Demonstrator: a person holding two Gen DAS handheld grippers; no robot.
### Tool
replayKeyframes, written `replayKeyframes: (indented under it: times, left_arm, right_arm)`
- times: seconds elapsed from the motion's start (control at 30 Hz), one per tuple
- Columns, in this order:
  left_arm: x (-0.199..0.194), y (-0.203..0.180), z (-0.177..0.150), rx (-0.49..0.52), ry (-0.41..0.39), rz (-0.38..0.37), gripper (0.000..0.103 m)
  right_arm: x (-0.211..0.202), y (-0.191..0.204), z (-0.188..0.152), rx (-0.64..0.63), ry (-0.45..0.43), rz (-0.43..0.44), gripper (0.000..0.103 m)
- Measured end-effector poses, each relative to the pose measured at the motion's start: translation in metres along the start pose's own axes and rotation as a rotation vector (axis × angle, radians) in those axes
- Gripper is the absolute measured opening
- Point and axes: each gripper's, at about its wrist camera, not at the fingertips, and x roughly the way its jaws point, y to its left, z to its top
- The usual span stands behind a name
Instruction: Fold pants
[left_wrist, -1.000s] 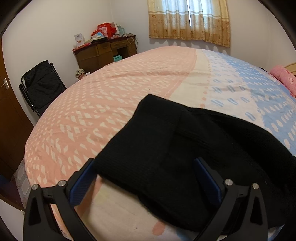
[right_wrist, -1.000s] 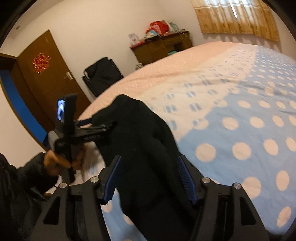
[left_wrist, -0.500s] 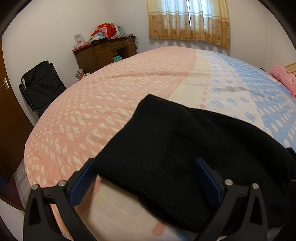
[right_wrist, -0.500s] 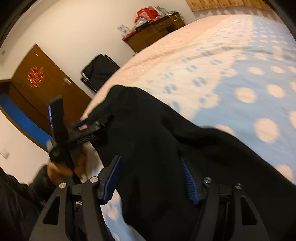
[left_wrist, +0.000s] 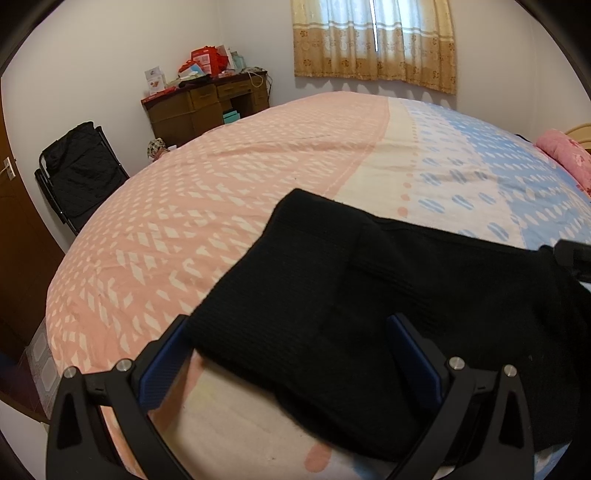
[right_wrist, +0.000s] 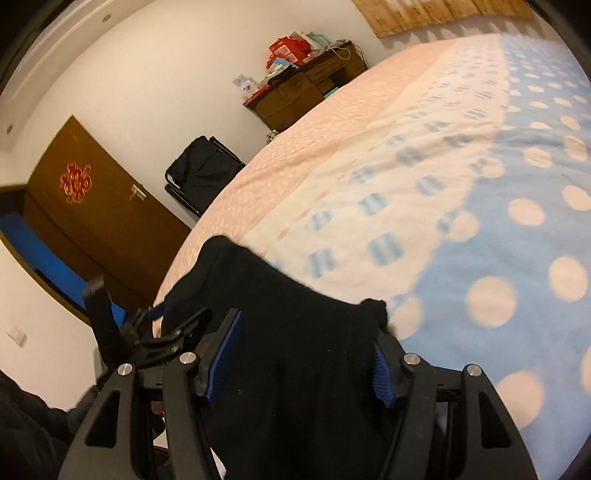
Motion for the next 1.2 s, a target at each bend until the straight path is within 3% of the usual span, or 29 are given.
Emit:
replayKeyframes:
  times: [0.07,0.1,0.23,0.27,0.3,0.37,0.6,0.7,0.8,0.93,1.07,1.2]
  left_arm:
    - [0.000,0.000,0.000,-0.001,0.001,-0.002,0.103]
    - [0.000,0.000,0.000,-0.001,0.001,-0.002,0.103]
    - [0.000,-0.001,0.000,-0.002,-0.001,0.000,0.103]
    - [0.000,-0.001,0.000,-0.001,0.000,0.002,0.103]
    - [0.000,0.000,0.000,-0.001,0.000,0.001,0.103]
    - [0.000,0.000,0.000,-0.002,0.001,0.000,0.103]
    - [0.001,-0.001,0.000,-0.002,-0.001,0.002,0.103]
    - [0.000,-0.001,0.000,0.000,-0.005,0.002,0.103]
    - [0.000,0.000,0.000,-0.002,-0.008,0.001,0.103]
    - [0.000,0.001,0.000,-0.004,0.004,-0.001,0.103]
    - [-0.003,0.003,0.005,-0.006,0.024,-0.011,0.103]
    - [-0.021,-0.007,0.014,0.028,-0.012,-0.009,0.103]
  right_arm:
    - [-0.002,-0.013,0.002,-0.008,0.026,-0.058,0.062]
    - [-0.006,-0.018,0.004,-0.034,0.021,-0.151,0.062]
    - [-0.045,-0.045,0.011,0.047,-0.072,-0.277,0.062]
    - [-0.057,-0.042,0.012,0.043,-0.114,-0.296,0.057]
    - [-0.069,-0.034,0.008,0.020,-0.152,-0.331,0.040]
    - [-0.076,-0.018,0.001,-0.008,-0.150,-0.372,0.021]
    - [-0.080,0.019,-0.062,-0.023,-0.116,-0.385,0.021]
    - [-0.057,0.012,-0.075,-0.006,-0.060,-0.484,0.021]
    - [-0.056,0.013,-0.071,0.016,-0.125,-0.521,0.020]
    - [-0.089,0.040,-0.073,-0.004,-0.274,-0.508,0.021]
    - [-0.125,0.044,-0.101,0.019,-0.252,-0.602,0.021]
    - [-0.178,0.009,-0.150,0.198,-0.206,-0.693,0.021]
